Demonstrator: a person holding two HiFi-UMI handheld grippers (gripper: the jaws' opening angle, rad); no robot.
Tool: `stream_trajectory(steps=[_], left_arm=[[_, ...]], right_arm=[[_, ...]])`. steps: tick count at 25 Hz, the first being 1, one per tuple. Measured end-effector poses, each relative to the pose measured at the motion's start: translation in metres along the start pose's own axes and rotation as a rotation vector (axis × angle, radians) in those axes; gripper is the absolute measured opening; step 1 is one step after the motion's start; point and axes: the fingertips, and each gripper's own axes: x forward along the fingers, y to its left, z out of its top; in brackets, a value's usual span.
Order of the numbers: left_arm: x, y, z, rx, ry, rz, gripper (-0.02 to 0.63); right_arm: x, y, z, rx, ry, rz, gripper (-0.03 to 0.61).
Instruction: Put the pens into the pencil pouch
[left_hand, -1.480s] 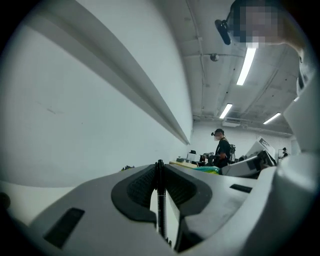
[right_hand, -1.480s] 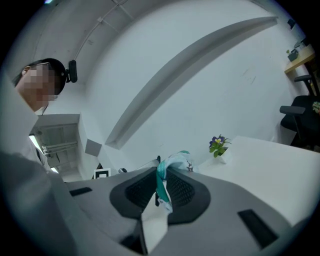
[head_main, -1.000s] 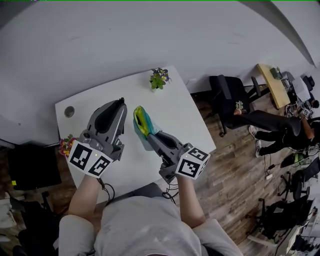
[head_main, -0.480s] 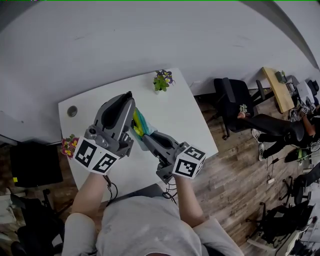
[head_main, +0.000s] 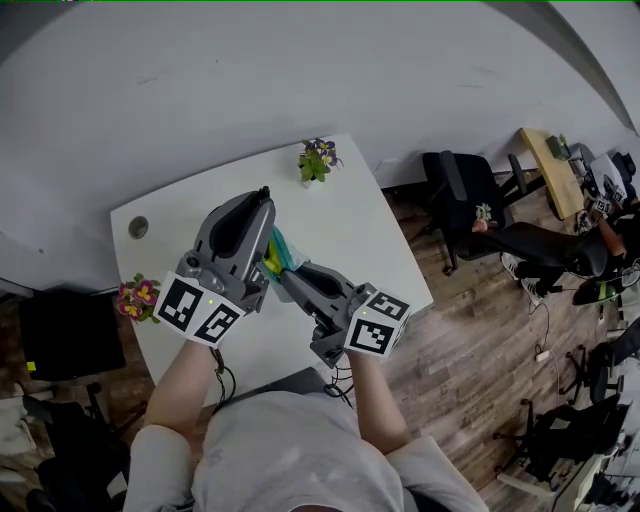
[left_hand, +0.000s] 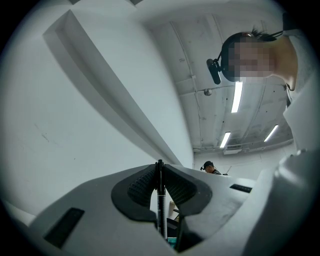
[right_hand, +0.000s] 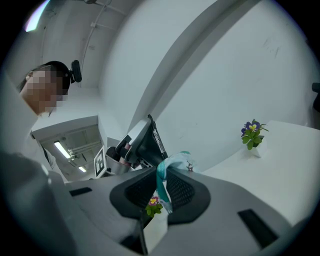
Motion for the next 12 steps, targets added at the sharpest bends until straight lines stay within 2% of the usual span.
stream_trajectory(steps=[4,9,12], left_arm=[[0.0,0.001,-0.003,0.001,0.005,0.018,0.072],[0.002,0.011,0.002,-0.051,-0.048,0.04,0.072],[0.002,0.012,0.0,-0.035,-0.033,0.038,0.072]], right_arm=[[-0.002,0.0,0.003,-0.002,-0.002,0.002,0.073],[0.001,0.002,0.006,0.008,-0.011,0.026,0.072],[0.002,0.005,0.008,0.002,-0.012,0.032,0.072]])
